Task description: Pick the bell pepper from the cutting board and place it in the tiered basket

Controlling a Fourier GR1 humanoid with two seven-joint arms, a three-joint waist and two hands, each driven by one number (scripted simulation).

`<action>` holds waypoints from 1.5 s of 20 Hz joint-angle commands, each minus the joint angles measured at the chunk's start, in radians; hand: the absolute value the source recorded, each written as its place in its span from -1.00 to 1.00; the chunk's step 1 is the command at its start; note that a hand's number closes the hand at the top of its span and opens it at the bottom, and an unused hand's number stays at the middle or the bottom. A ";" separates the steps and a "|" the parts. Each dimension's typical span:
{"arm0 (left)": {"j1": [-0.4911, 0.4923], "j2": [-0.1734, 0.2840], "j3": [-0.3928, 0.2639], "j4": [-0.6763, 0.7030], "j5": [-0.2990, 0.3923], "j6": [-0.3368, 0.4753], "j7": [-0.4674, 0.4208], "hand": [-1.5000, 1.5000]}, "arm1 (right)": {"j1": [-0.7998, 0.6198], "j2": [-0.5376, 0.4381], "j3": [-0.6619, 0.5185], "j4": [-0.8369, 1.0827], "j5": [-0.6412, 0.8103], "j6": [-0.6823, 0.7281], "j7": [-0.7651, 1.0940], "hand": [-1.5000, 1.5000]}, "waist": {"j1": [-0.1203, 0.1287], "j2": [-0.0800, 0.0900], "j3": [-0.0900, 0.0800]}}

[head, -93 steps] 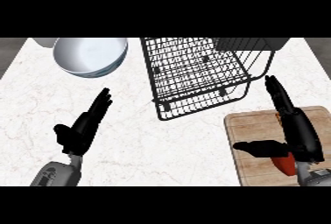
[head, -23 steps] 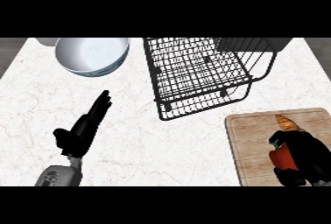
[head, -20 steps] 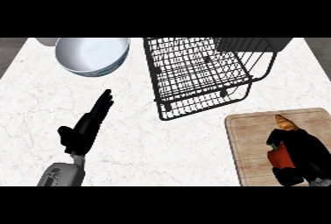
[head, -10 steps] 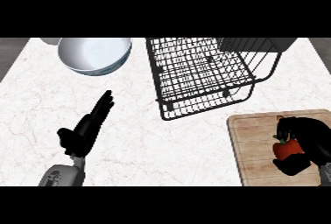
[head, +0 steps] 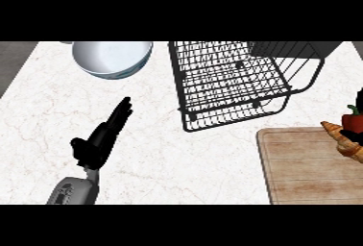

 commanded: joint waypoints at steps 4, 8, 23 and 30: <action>0.035 0.002 -0.004 -0.008 -0.018 0.008 -0.024 0.00 | -0.227 -0.008 -0.157 0.198 -0.237 0.153 -0.220 1.00 | -0.012 -0.009 -0.002; 0.035 -0.014 -0.002 -0.035 -0.021 0.032 0.011 0.00 | -0.387 -0.034 -0.154 0.242 -0.243 0.226 -0.220 1.00 | -0.026 -0.014 -0.004; 0.048 -0.013 0.018 0.006 -0.029 0.006 -0.031 0.00 | -0.894 0.225 -0.098 0.269 -0.299 0.286 0.381 1.00 | -0.039 -0.016 -0.006; -0.048 -0.001 0.052 0.037 -0.007 -0.014 0.021 0.00 | -1.022 0.395 -0.020 0.388 -0.227 0.202 0.423 1.00 | -0.032 -0.012 -0.005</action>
